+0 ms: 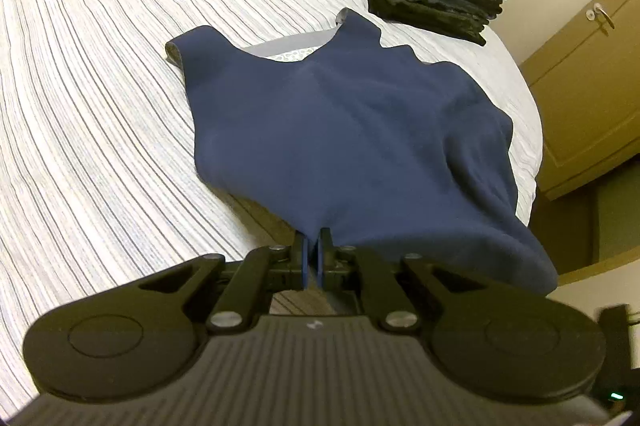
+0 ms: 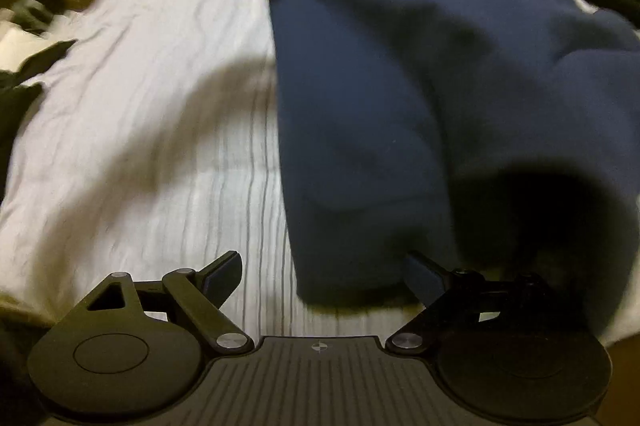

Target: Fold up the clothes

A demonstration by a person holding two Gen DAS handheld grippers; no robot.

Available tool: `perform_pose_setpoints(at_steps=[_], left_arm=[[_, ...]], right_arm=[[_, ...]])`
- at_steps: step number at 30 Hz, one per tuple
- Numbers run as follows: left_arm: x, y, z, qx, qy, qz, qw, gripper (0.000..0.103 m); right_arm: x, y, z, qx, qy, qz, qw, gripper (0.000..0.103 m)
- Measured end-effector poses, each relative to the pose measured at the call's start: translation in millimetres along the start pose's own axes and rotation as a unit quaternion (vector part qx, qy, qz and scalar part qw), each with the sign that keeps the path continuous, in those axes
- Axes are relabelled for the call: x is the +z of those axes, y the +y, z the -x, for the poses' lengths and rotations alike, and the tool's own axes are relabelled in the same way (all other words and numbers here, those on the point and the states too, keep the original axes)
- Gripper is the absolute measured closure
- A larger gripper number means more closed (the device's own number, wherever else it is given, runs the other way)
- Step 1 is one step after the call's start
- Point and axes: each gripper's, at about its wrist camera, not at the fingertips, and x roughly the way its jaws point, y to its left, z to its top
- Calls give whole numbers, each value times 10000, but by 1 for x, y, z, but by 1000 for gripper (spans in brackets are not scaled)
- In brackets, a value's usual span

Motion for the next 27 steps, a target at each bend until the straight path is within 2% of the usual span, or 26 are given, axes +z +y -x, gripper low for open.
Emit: perform_pose_setpoints(at_steps=[1, 2, 3, 4, 6, 9, 11, 14, 17, 18, 20, 21, 23, 27], left_arm=[[-2, 1, 2, 13, -5, -56, 10000, 101], [-4, 2, 7, 25, -32, -118, 9999, 102], [-7, 4, 14, 34, -76, -163, 9998, 102], [-12, 9, 25, 56, -121, -156, 9998, 102], [-25, 21, 49, 126, -209, -87, 9997, 103], [-50, 46, 89, 531, -259, 17, 9983, 103], [-71, 68, 105, 791, -179, 275, 9963, 103], [-95, 93, 109, 961, -51, 707, 9928, 103], [-100, 95, 104, 808, -69, 904, 9926, 103], [-97, 93, 102, 757, -104, 917, 9929, 103], [-88, 90, 95, 646, -171, 908, 9936, 101], [-81, 86, 90, 589, -206, 914, 9939, 98], [-62, 78, 76, 545, -270, 836, 9946, 94], [-13, 65, 46, 611, -391, 512, 9960, 78]], right_arm=[[3, -2, -11, -91, 64, -187, 9998, 64], [6, -4, -22, -200, 153, -362, 9990, 85], [10, -6, -25, -187, 169, -516, 9984, 86], [13, -2, -20, -61, 181, -545, 9983, 96], [18, 10, -6, 239, 218, -524, 9981, 97], [25, 51, 16, 1038, 561, -150, 9929, 97], [30, 76, 17, 1242, 801, 269, 9886, 97], [35, 86, -4, 1347, 1158, 323, 9836, 96], [39, 88, -15, 1110, 1401, 560, 9823, 94], [39, 90, -12, 1012, 1435, 669, 9822, 86], [47, 84, 4, 898, 1321, 627, 9852, 47], [52, 80, 12, 846, 1251, 587, 9868, 38], [67, 65, 37, 726, 925, 473, 9919, 36], [115, 17, 77, 451, 240, 511, 9974, 36]])
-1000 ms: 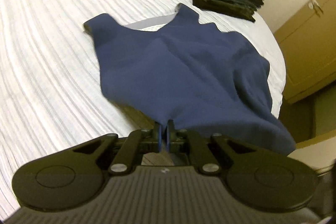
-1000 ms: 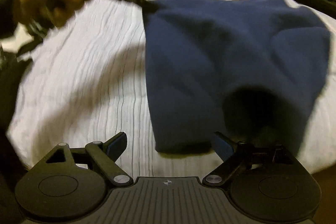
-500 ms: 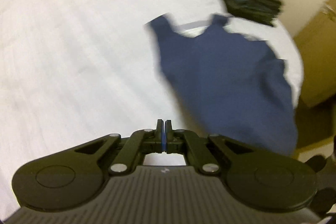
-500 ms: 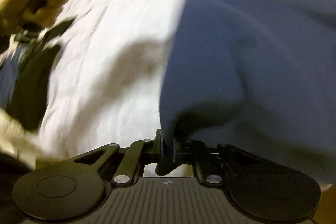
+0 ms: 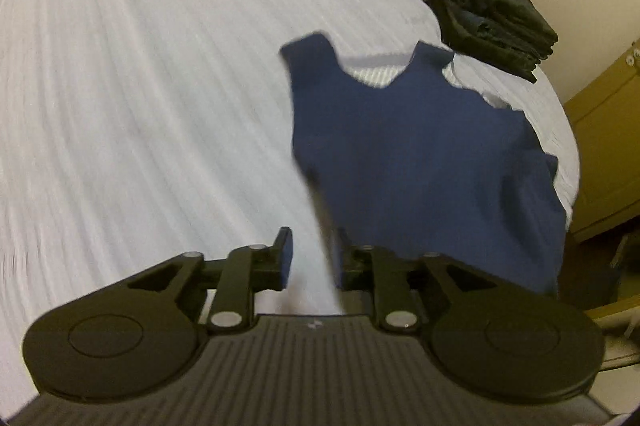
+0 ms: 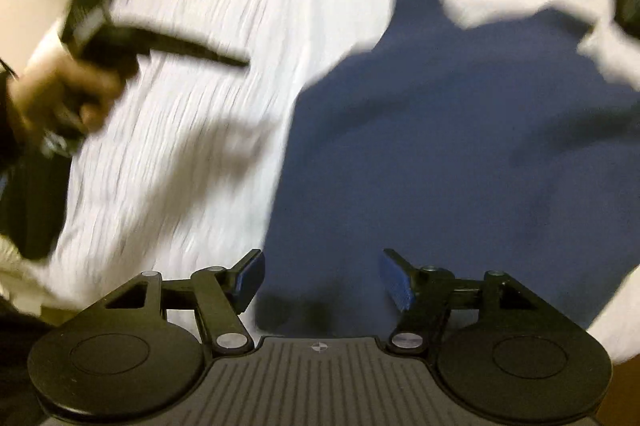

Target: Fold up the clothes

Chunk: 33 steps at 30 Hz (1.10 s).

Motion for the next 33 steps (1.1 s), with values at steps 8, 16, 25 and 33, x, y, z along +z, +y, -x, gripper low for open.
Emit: perform_pose_setpoints(at_steps=[8, 16, 25, 33], left_arm=[[106, -19, -95, 697, -75, -750, 9947, 62], [168, -10, -192, 1045, 296, -1557, 9818, 49], [174, -1, -230, 576, 547, -1439, 9864, 96], [148, -5, -89, 871, -791, -1021, 9878, 102]], right_arm=[[136, -194, -26, -704, -392, 257, 9964, 36], [217, -353, -95, -493, -96, 398, 9979, 21], [246, -406, -140, 389, -22, -531, 9978, 101], [241, -309, -40, 145, -958, 479, 9941, 101]])
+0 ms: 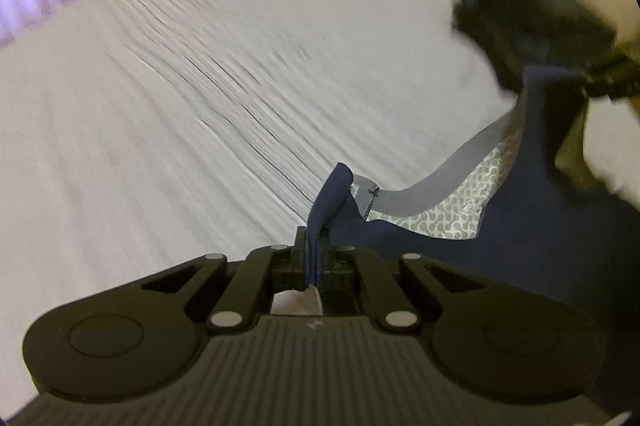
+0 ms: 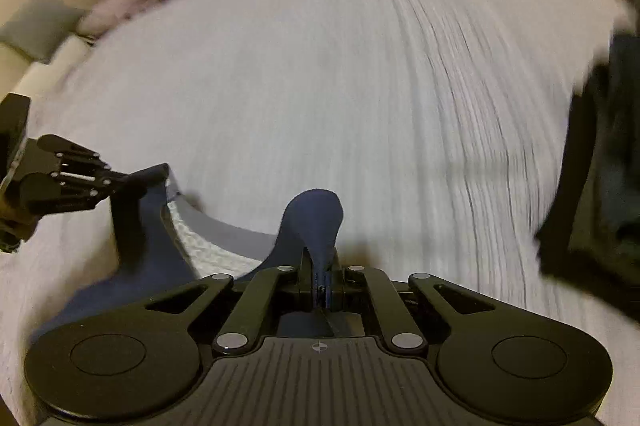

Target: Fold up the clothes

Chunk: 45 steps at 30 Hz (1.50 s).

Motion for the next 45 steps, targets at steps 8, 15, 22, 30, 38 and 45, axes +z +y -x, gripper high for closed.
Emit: perform_pose_setpoints(at_steps=[8, 15, 22, 30, 38, 45], left_arm=[[8, 45, 186, 1022, -1155, 337, 9875, 102], [68, 72, 172, 1792, -1297, 344, 9746, 96], [25, 74, 100, 1802, -538, 1195, 9749, 70], [-164, 9, 123, 1346, 937, 1997, 9660, 66], [-266, -105, 176, 363, 1259, 542, 9899, 57], [-301, -183, 195, -144, 926, -1235, 9879, 37]], right_arm=[[62, 125, 107, 150, -1535, 807, 9847, 101], [154, 156, 56, 13, -2060, 1330, 9695, 101], [140, 125, -55, -417, -1550, 1292, 9785, 19], [-61, 82, -20, -348, 22, -281, 9990, 19], [-229, 175, 58, -729, 825, -419, 9930, 19], [-311, 270, 57, -1228, 977, 961, 9829, 19]])
